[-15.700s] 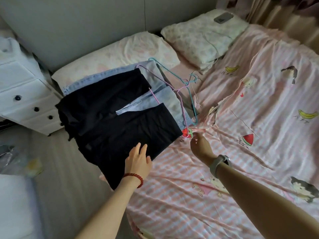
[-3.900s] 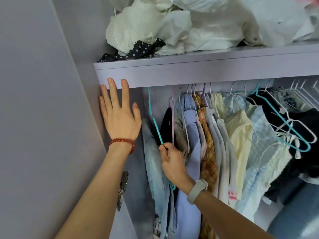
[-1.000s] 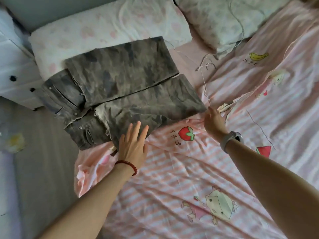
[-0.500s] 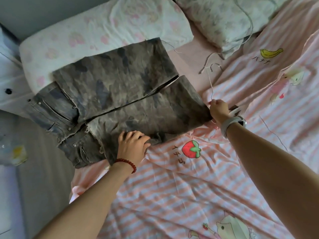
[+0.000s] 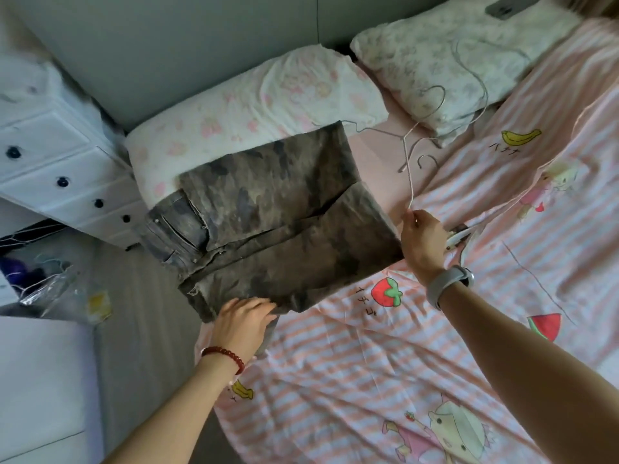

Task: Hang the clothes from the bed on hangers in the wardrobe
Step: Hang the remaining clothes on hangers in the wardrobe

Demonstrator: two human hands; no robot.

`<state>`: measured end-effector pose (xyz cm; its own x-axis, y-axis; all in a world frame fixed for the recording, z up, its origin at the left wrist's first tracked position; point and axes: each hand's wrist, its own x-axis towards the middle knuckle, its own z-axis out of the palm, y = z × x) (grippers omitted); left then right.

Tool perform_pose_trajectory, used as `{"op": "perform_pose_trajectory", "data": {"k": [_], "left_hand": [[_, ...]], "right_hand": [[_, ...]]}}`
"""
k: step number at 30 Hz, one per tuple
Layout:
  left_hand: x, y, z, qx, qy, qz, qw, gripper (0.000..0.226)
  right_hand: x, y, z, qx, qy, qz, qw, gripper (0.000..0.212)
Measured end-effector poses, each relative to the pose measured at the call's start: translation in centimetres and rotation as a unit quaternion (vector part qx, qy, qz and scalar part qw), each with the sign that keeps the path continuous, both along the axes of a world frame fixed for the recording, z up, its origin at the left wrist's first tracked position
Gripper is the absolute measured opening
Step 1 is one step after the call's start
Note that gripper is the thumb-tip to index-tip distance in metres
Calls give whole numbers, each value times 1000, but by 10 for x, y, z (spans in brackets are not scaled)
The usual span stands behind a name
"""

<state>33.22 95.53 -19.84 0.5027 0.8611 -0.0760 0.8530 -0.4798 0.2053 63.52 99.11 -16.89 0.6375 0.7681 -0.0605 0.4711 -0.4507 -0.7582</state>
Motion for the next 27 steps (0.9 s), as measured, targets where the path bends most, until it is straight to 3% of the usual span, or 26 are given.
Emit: {"op": "perform_pose_trajectory", "data": {"k": [5,7,9,13,18,23,27], "left_hand": [[-19,-20,37,-128,39,47,990,26],[-26,-28,54,-145,60,60,986,34],[-34,-37,77,-147,28,92,985,40],[-51,-54,148,-58,-87,122,987,44],[-63,-87,250,108,-140,98,979,43],[-81,-154,324,234,-146,61,959,38],[-95,-224,351,302,-108,39,947,47]], "right_hand": [[-32,-20,58,79,-33,61,995,32],[-42,-31,85,113,-55,89,988,30],[-53,-44,115,152,-68,107,980,26],[-84,-81,172,201,-80,138,966,24],[-132,-142,242,256,-97,166,947,27],[-160,-226,308,367,-217,175,887,39],[-165,-308,346,429,-306,166,834,31]]}}
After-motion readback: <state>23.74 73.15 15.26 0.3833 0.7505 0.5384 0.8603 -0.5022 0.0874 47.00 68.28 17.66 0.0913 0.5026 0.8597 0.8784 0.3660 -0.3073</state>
